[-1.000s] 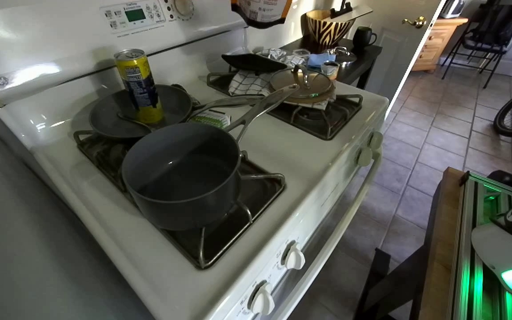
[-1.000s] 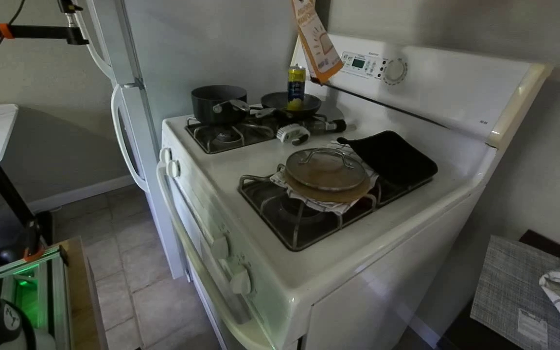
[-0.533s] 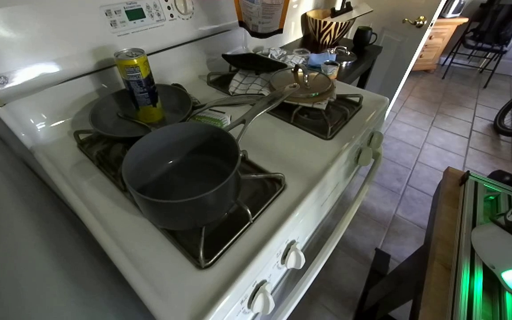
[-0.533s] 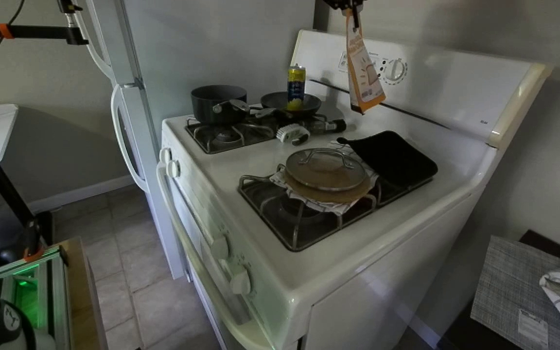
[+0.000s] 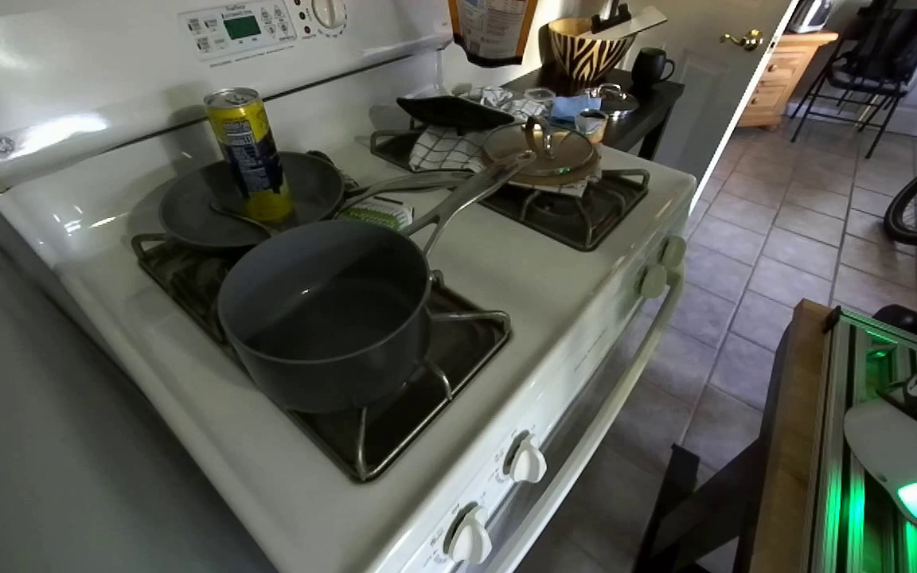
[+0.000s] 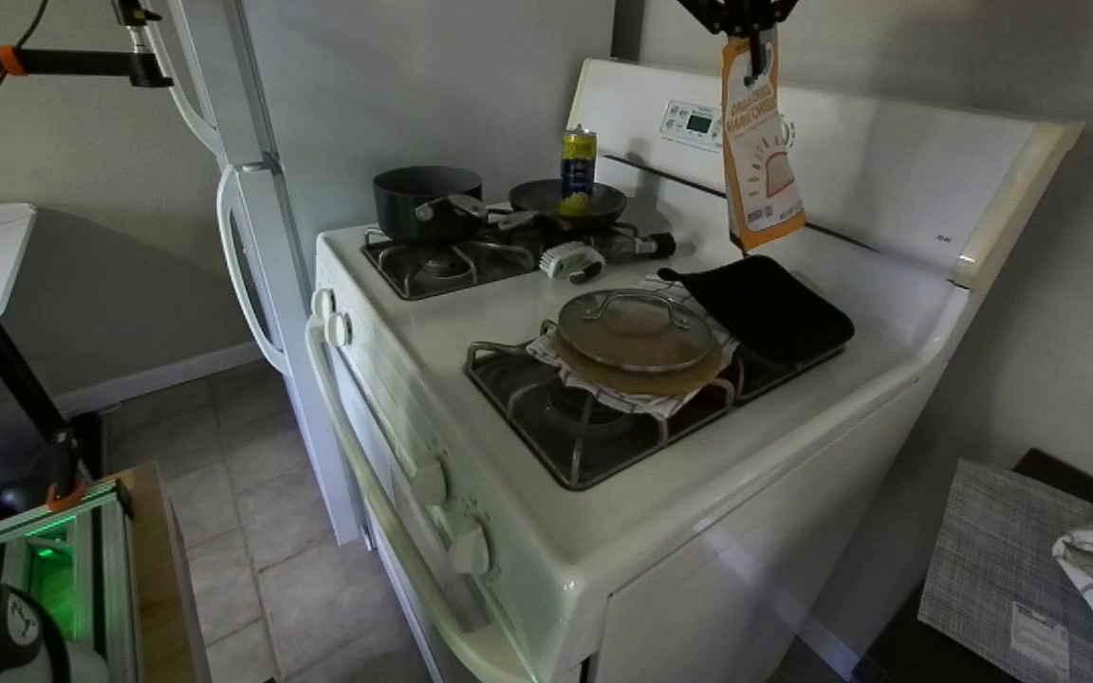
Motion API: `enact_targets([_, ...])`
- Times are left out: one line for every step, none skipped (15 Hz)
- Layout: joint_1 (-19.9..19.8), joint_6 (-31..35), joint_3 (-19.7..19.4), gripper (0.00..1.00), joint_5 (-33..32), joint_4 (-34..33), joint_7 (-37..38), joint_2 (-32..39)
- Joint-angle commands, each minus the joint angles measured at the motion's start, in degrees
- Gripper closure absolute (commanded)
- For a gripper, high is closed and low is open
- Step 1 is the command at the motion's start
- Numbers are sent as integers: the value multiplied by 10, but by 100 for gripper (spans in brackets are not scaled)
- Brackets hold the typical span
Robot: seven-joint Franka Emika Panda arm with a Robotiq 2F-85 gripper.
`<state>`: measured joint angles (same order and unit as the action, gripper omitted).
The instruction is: Take the orange packet out of the pot
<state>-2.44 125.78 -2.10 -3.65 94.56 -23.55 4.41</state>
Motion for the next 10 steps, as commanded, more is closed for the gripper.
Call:
enact_targets([-3, -2, 2, 99, 3, -2, 1, 1])
enact_targets([-2, 6, 1, 99, -1, -3, 19, 3])
enact_targets([-4, 12, -2, 99, -8, -15, 36, 15])
enact_targets([-5, 10, -3, 99, -6, -26, 43, 27])
enact_targets([-6, 7, -6, 99, -19, -39, 56, 42])
enact_targets([-7, 6, -8, 99, -24, -50, 65, 55])
enact_targets([-8, -1, -10, 99, -29, -67, 73, 74])
enact_targets([-9, 1, -13, 99, -39, -72, 84, 85])
enact_targets([-10, -3, -18, 99, -50, -83, 95, 97])
enact_targets([-9, 0, -25, 99, -72, -89, 115, 109])
